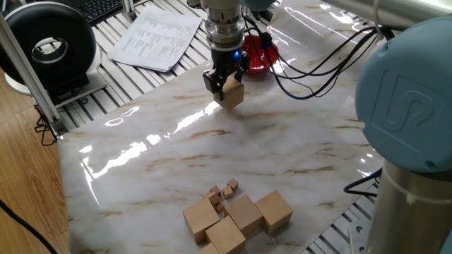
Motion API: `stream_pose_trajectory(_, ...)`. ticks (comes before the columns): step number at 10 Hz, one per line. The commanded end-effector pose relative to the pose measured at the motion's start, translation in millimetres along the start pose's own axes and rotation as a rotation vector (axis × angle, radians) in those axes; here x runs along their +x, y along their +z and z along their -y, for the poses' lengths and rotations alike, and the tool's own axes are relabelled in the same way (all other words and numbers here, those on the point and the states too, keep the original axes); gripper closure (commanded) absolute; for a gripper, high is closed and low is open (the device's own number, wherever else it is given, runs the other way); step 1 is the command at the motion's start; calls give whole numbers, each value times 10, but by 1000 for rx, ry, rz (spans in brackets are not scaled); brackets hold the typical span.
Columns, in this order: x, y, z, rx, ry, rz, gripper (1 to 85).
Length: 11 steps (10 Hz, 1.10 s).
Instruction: Stack the blocks into a pyramid shape
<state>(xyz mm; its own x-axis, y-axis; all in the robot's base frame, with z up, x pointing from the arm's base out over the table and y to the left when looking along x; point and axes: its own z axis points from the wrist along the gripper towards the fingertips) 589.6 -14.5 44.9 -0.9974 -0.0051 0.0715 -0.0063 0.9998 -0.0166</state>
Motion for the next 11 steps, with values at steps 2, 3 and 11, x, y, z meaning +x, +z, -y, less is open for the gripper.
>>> stream_pose_trajectory(2, -100, 85, 33, 0, 17, 21, 847)
stream_pose_trajectory(3, -110, 98, 36, 0, 20, 21, 847)
stream_pose_trajectory(11, -3, 109, 7, -32, 53, 17, 847)
